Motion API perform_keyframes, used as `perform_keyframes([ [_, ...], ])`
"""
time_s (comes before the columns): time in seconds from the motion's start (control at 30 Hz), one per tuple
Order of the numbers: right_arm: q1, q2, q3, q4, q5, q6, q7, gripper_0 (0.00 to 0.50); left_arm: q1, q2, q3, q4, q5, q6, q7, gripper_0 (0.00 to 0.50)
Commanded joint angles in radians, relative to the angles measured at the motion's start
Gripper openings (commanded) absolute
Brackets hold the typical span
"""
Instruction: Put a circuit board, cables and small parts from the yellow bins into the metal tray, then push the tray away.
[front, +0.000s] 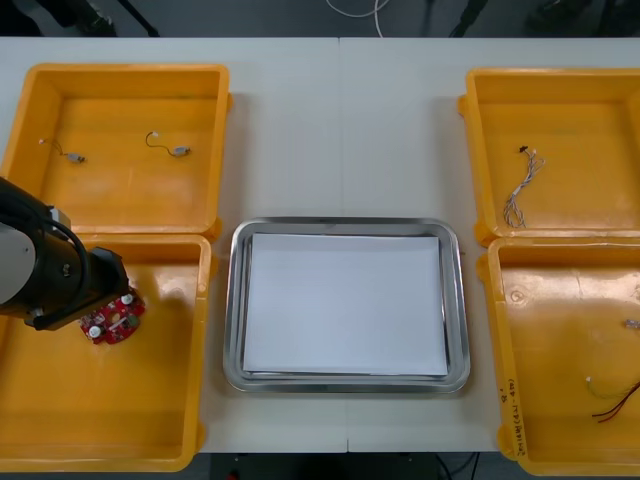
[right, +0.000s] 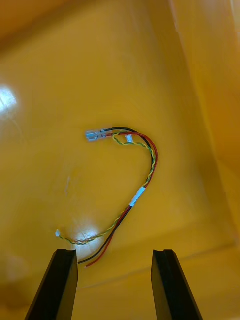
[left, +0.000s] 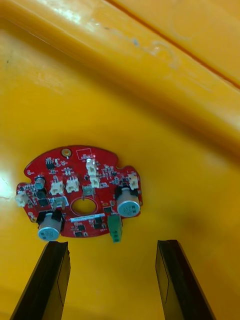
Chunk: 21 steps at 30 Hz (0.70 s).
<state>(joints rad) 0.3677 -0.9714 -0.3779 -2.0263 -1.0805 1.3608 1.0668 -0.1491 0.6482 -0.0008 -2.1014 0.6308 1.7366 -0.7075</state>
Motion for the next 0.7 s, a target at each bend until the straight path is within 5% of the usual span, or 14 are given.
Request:
perform_keyframes([
  [0.03,0.036,0.033,-0.035,-0.022,-0.01,-0.012,-0.082,0.429,0.013,-0.018,-0.008,0.024,-0.008,-0.048,-0.006,0.5],
  [0.4,0.036,0.045,0.01,0.003,-0.002,-0.02,-0.284,0.428,0.066,-0.07,-0.008,0.031,-0.017,-0.106,-0.001,0.5],
  [0.7,0.033,0.045,0.042,0.072,0.001,-0.074,-0.318,0.428,0.103,-0.09,-0.038,0.04,-0.037,-0.154,0.002,0.5],
])
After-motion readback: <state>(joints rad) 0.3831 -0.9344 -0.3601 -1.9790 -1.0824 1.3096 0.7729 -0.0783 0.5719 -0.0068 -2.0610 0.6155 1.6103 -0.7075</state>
